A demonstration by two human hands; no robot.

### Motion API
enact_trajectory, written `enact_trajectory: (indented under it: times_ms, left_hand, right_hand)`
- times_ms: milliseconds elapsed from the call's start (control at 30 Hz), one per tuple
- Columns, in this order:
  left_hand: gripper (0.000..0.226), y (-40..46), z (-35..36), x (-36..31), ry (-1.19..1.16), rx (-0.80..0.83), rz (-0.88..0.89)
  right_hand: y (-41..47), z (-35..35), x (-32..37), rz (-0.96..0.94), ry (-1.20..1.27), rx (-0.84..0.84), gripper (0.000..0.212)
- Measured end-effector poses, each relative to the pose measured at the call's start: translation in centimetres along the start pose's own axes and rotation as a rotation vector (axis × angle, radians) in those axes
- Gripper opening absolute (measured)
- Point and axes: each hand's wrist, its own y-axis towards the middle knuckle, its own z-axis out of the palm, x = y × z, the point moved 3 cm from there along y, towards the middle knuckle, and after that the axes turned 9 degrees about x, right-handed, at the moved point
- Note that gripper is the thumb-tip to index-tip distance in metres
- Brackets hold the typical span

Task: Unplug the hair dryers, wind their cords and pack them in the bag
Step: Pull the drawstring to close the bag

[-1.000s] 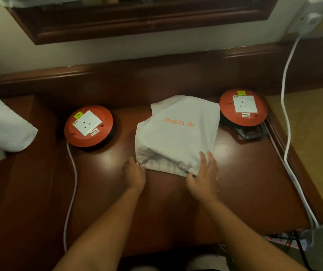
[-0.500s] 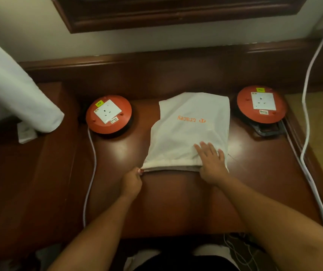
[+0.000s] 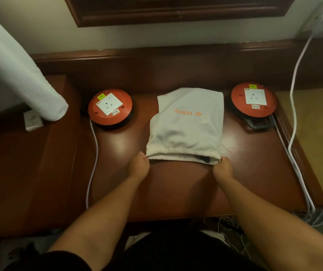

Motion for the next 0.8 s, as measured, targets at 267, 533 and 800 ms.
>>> enact_trajectory:
  times_ms: [267,533,800]
  left_hand:
    - [0.025,0.4,-1.9,1.5,-0.020,0.011,0.043]
    - [0.039,1.3,-3.0,4.9,-0.307,0.010,-0.051]
    - [0.032,0.3,-1.4,3.7,0.252,0.088,0.038]
  right_hand:
    - [1.2,-4.4,-0.1,0.086,-0.043,-0.046,0.029]
    - [0.2,-8.7,1.4,0.145,-0.337,-0.168,0.033]
    - [-0.9,-7.0,-0.7,0.061,-0.339,-0.044,0.038]
